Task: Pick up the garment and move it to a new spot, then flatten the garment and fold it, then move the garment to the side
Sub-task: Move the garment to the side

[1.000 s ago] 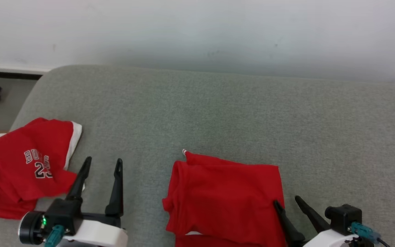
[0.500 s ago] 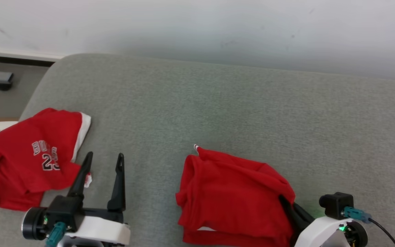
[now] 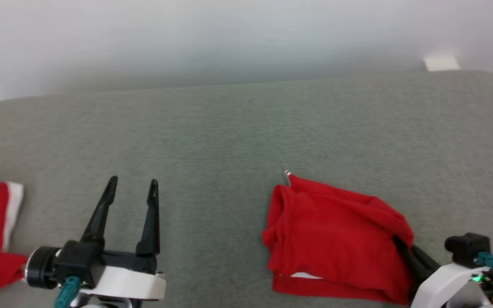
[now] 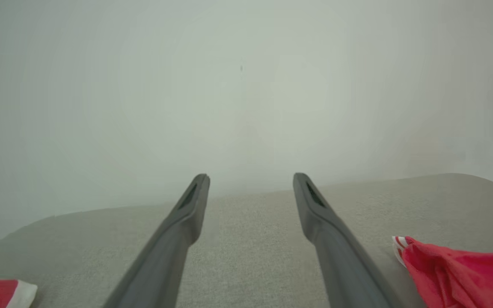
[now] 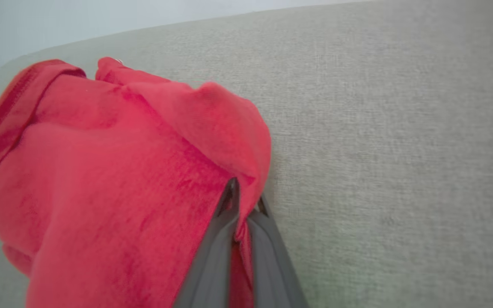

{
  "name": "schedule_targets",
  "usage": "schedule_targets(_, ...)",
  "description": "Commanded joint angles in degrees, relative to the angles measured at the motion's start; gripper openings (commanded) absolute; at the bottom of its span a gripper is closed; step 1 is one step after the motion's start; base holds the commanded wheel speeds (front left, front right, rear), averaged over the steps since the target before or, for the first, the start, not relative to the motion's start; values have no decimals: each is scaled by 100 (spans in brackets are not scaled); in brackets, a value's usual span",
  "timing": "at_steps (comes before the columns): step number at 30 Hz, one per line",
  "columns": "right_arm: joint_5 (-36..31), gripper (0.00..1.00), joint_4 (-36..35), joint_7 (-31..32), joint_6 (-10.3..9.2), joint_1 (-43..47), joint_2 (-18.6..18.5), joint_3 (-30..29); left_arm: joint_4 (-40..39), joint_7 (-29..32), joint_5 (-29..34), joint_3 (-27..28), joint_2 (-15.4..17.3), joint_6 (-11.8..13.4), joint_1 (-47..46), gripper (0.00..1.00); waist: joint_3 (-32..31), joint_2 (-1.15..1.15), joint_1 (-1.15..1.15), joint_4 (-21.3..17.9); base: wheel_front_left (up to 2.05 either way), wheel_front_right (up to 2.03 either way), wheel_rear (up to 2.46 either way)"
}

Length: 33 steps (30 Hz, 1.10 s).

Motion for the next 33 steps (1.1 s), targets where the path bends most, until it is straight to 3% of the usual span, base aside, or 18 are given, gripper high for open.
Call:
schedule_targets(1,39,0,-26,5,-16,-90,-143,-93,-62,-12,70,-34,18,-33,-125,100,206,-1,0,-451,0,0,0)
schedule_targets(9,94,0,252,-57,-16,-731,-914,-525,-239,84,269,-292,18,-233,-725,100,995,-1,0,-711,0,0,0)
schedule_targets(15,69,0,949,-263,-16,-1348,-1595,-1086,-273,128,404,-460,-16,-397,-1317,100,1609,-1,0,-546,0,0,0)
schedule_targets(21,-46,0,1693,-612,-16,-1872,-1891,-1644,-259,101,486,-548,-54,-469,-1667,100,1986,-1,0,-365,0,0,0)
schedule_targets(22,-97,29,1837,-659,-16,-1925,-1884,-1716,-240,98,495,-554,-54,-466,-1691,100,2021,-1,0,-354,0,0,0)
schedule_targets(24,-137,100,2139,-829,-17,-2092,-1908,-1936,-217,84,499,-570,-72,-471,-1739,100,2072,-1,0,-327,0,0,0)
schedule_targets(29,-260,100,2688,-1280,-16,-2254,-1792,-2241,-97,63,480,-576,-97,-448,-1722,100,2022,-1,0,-303,0,0,0)
schedule_targets(33,-430,100,2659,-1715,-16,-2049,-1581,-2374,23,34,411,-495,-69,-367,-1536,100,1792,-1,0,-327,0,0,0)
